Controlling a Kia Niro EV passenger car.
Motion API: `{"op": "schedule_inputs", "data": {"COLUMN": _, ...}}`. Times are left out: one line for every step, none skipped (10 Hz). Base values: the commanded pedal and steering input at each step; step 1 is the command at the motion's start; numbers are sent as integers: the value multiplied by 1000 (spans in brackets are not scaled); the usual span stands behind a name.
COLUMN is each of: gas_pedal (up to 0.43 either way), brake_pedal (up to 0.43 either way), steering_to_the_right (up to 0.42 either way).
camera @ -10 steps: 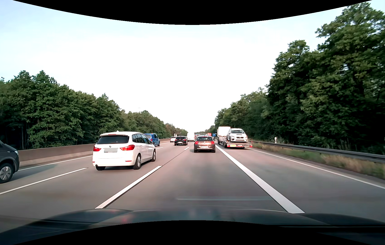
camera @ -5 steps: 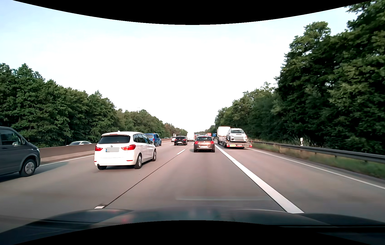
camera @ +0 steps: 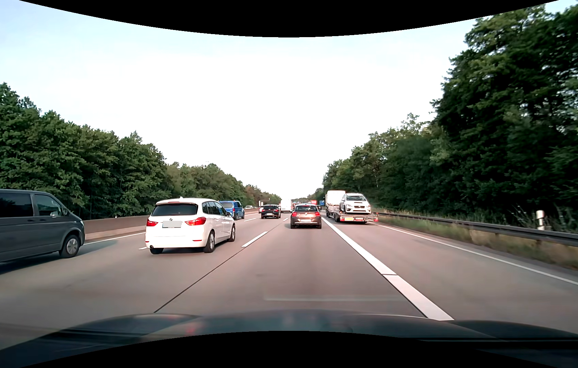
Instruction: Follow the waypoints while adhering to traffic rules and regulations
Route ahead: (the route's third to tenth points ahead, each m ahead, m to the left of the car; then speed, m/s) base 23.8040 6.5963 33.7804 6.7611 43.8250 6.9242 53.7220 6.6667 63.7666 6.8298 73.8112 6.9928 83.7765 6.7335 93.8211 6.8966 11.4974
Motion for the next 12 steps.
{"op": "schedule_inputs", "data": {"gas_pedal": 118, "brake_pedal": 0, "steering_to_the_right": -3}}
{"op": "schedule_inputs", "data": {"gas_pedal": 118, "brake_pedal": 0, "steering_to_the_right": -3}}
{"op": "schedule_inputs", "data": {"gas_pedal": 118, "brake_pedal": 0, "steering_to_the_right": -3}}
{"op": "schedule_inputs", "data": {"gas_pedal": 118, "brake_pedal": 0, "steering_to_the_right": -4}}
{"op": "schedule_inputs", "data": {"gas_pedal": 118, "brake_pedal": 0, "steering_to_the_right": -4}}
{"op": "schedule_inputs", "data": {"gas_pedal": 110, "brake_pedal": 0, "steering_to_the_right": -3}}
{"op": "schedule_inputs", "data": {"gas_pedal": 110, "brake_pedal": 0, "steering_to_the_right": -3}}
{"op": "schedule_inputs", "data": {"gas_pedal": 110, "brake_pedal": 0, "steering_to_the_right": -3}}
{"op": "schedule_inputs", "data": {"gas_pedal": 110, "brake_pedal": 0, "steering_to_the_right": -4}}
{"op": "schedule_inputs", "data": {"gas_pedal": 110, "brake_pedal": 0, "steering_to_the_right": -4}}
{"op": "schedule_inputs", "data": {"gas_pedal": 110, "brake_pedal": 0, "steering_to_the_right": -4}}
{"op": "schedule_inputs", "data": {"gas_pedal": 110, "brake_pedal": 0, "steering_to_the_right": -4}}
